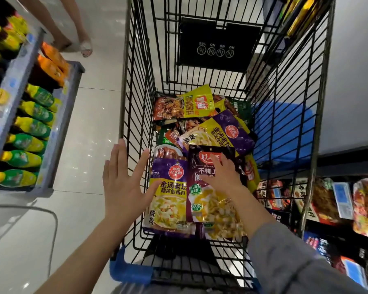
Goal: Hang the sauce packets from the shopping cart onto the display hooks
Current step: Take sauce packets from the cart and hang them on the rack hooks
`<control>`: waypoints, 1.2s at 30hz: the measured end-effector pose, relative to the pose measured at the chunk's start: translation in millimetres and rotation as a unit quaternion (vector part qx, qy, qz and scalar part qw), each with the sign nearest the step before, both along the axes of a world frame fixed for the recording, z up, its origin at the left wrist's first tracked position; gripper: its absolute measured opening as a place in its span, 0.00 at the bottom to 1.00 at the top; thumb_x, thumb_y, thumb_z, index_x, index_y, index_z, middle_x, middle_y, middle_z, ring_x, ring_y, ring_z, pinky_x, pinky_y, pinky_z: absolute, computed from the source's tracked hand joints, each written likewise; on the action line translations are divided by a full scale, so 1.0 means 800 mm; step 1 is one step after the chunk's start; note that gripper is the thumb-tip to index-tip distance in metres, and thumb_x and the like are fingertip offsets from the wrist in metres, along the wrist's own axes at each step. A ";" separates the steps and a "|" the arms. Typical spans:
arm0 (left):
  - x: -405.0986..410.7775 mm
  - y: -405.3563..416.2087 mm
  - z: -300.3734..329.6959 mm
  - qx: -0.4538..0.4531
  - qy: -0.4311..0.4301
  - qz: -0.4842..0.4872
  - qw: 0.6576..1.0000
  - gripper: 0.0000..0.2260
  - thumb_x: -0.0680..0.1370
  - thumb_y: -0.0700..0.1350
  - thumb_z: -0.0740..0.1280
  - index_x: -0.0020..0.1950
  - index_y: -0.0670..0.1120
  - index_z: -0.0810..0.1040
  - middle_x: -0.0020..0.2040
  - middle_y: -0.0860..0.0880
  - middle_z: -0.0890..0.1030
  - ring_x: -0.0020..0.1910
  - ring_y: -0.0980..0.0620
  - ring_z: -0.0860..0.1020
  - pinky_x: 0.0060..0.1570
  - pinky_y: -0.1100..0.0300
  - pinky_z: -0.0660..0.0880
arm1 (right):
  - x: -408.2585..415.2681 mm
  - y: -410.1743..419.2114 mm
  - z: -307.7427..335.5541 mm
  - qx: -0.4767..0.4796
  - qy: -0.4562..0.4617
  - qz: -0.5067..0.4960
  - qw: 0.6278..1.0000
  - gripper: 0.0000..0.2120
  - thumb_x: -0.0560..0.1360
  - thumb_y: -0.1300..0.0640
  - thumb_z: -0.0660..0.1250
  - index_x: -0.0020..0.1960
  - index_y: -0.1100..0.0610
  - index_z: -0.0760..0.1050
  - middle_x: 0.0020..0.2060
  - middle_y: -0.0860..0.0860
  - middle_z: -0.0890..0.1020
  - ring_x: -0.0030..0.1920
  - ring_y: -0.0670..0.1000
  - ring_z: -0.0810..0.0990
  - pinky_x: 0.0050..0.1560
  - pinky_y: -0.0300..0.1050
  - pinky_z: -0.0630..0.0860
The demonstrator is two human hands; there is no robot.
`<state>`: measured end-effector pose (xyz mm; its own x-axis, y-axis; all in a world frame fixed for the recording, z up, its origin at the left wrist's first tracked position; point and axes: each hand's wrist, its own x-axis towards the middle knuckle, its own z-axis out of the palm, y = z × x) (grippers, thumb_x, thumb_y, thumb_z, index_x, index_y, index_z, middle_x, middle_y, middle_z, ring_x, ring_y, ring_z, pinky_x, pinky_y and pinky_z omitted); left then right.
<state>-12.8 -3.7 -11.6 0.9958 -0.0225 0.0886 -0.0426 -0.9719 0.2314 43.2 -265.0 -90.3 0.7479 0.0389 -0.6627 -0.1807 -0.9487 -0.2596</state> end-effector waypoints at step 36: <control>0.000 0.001 0.000 0.090 -0.031 -0.067 0.993 0.33 0.71 0.61 0.67 0.72 0.49 0.67 0.75 0.41 0.60 0.74 0.32 0.51 0.65 0.33 0.60 | 0.038 -0.068 -0.068 -0.063 0.019 0.033 0.997 0.24 0.73 0.48 0.68 0.67 0.48 0.69 0.63 0.55 0.75 0.62 0.58 0.73 0.60 0.52 0.68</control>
<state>-12.8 -3.0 -12.0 0.9755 -0.1759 0.1322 -0.1835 -0.9819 0.0475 73.3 -319.0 -144.8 0.7211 0.0025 -0.6928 -0.1234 -0.9835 -0.1320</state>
